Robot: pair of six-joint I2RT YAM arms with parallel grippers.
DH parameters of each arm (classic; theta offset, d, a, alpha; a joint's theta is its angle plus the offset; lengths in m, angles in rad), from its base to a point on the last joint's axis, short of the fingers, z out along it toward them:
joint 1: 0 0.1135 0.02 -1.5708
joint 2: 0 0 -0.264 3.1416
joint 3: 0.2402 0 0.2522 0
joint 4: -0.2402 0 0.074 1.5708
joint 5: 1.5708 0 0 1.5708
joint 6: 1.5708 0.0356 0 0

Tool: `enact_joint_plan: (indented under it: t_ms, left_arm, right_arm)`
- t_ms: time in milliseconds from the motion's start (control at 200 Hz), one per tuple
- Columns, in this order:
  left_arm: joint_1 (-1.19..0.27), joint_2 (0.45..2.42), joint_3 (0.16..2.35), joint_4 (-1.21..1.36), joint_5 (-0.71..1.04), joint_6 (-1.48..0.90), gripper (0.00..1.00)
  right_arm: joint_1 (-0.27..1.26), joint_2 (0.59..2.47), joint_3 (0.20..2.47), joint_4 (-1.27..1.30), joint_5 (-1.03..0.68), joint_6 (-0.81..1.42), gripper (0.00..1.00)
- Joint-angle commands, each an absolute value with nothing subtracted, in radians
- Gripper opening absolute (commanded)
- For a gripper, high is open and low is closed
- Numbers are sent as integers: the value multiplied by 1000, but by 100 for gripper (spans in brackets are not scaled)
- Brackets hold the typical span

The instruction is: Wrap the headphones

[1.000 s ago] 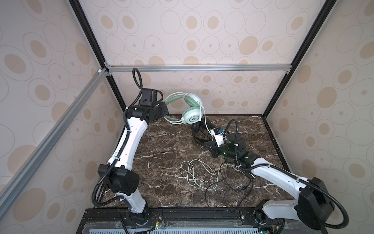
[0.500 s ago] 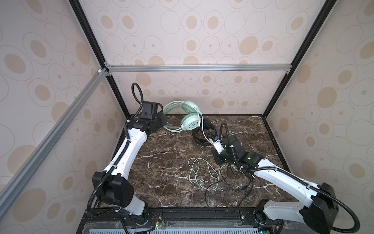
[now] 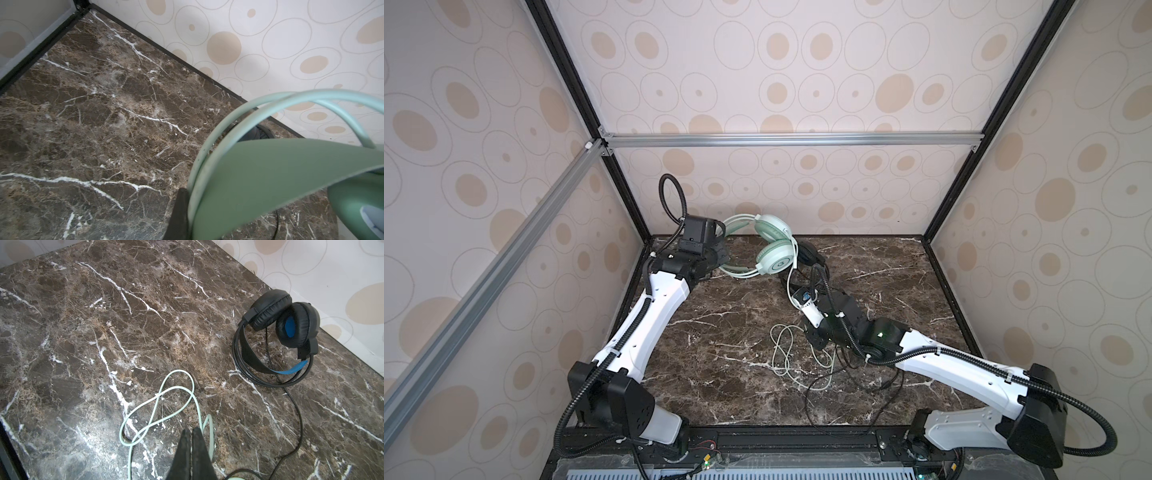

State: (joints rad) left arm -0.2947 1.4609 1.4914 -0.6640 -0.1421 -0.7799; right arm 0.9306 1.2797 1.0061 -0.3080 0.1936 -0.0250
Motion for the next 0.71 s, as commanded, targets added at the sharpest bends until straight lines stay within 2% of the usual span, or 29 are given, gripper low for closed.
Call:
enact_joint_plan:
  t_ms: [0, 335, 500, 700]
  left_arm:
    - [-329, 1418, 1491, -640, -246, -774, 0]
    - [-413, 1393, 1439, -639, -433, -571, 0]
    - [-416, 1352, 1388, -577, -386, -408, 0]
    - [-416, 1345, 1371, -535, -242, -239, 0]
  right_arm:
    - [956, 1285, 1050, -323, 224, -35, 0]
    - [968, 1275, 1230, -569, 274, -61, 0]
    - [969, 1279, 1325, -700, 304, -106, 0]
    - [964, 1355, 1472, -809, 341, -222, 0]
